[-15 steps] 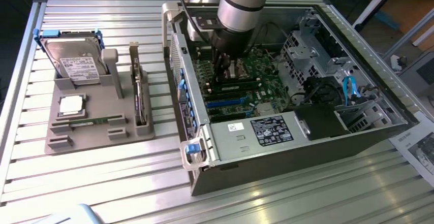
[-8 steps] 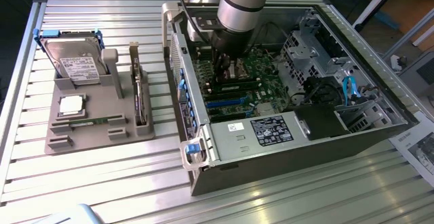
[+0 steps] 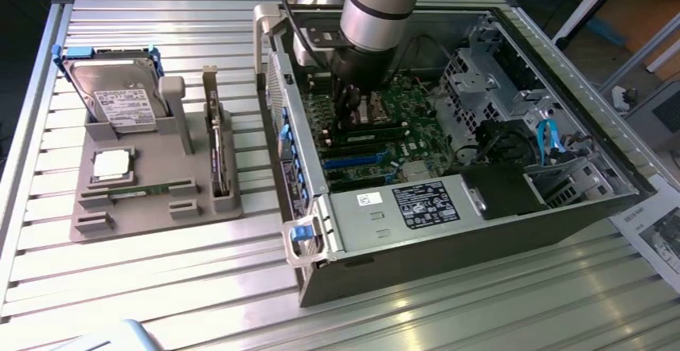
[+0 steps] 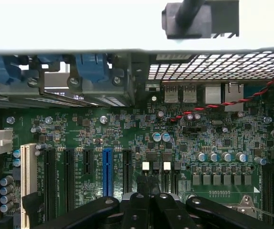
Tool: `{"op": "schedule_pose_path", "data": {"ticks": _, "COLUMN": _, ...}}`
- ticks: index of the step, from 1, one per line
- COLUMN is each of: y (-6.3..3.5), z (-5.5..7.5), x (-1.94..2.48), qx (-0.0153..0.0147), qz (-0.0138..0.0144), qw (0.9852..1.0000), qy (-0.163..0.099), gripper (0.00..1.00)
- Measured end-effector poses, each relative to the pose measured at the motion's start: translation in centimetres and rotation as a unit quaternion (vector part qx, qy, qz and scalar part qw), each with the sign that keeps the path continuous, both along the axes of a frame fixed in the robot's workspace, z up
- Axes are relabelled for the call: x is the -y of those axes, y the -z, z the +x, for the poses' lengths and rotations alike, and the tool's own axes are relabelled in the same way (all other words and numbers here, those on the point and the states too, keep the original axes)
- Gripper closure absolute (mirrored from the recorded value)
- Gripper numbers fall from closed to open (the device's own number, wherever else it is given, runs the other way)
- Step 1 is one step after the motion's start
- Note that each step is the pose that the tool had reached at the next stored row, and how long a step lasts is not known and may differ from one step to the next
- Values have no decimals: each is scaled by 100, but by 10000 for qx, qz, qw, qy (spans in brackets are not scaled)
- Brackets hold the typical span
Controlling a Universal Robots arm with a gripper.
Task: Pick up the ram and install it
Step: 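Press down the ram until it locks into place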
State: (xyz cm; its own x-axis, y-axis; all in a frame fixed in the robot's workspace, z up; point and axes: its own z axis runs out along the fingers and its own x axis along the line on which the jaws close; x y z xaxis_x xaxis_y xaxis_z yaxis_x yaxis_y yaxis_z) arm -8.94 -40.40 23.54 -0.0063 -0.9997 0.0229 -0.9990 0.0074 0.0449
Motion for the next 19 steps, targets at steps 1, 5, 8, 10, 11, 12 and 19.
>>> {"op": "schedule_pose_path", "data": {"ticks": 1, "y": 5, "z": 0, "x": 0, "qx": -1, "qz": -1, "qw": 10000, "qy": 0, "gripper": 90}}
{"op": "schedule_pose_path", "data": {"ticks": 5, "y": 10, "z": -1, "x": 1, "qx": -2, "qz": -3, "qw": 10000, "qy": 0, "gripper": 90}}
{"op": "schedule_pose_path", "data": {"ticks": 8, "y": 16, "z": -1, "x": 1, "qx": -2, "qz": -3, "qw": 10000, "qy": 0, "gripper": 90}}
{"op": "schedule_pose_path", "data": {"ticks": 10, "y": 19, "z": -1, "x": 1, "qx": -2, "qz": -3, "qw": 10000, "qy": 0, "gripper": 90}}
{"op": "schedule_pose_path", "data": {"ticks": 11, "y": 22, "z": -1, "x": 1, "qx": -1, "qz": -2, "qw": 10000, "qy": 0, "gripper": 90}}
{"op": "schedule_pose_path", "data": {"ticks": 12, "y": 25, "z": -1, "x": 1, "qx": -2, "qz": -3, "qw": 10000, "qy": 0, "gripper": 90}}
{"op": "schedule_pose_path", "data": {"ticks": 19, "y": 44, "z": -2, "x": 1, "qx": -2, "qz": -4, "qw": 10000, "qy": 0, "gripper": 90}}
